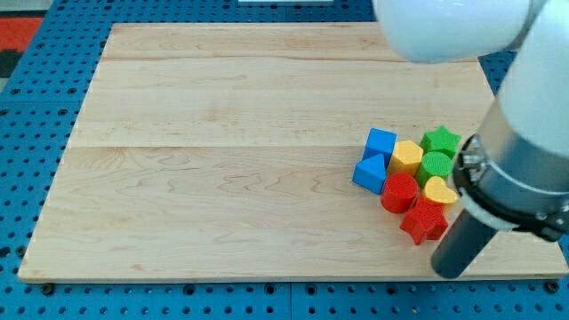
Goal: Separate the red blocks from a group of blocks
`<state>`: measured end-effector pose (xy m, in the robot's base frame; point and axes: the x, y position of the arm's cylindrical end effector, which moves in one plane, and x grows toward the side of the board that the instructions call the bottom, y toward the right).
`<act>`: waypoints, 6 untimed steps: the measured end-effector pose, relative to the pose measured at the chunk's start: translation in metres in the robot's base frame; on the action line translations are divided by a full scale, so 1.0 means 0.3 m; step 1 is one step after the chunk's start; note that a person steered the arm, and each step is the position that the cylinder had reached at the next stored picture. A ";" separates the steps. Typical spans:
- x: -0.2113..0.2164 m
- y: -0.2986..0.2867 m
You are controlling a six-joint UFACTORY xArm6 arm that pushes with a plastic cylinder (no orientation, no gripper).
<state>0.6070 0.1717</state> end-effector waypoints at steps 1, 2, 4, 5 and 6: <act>-0.036 0.045; -0.039 0.195; -0.100 0.291; -0.194 0.099; -0.181 0.057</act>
<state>0.5527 0.1888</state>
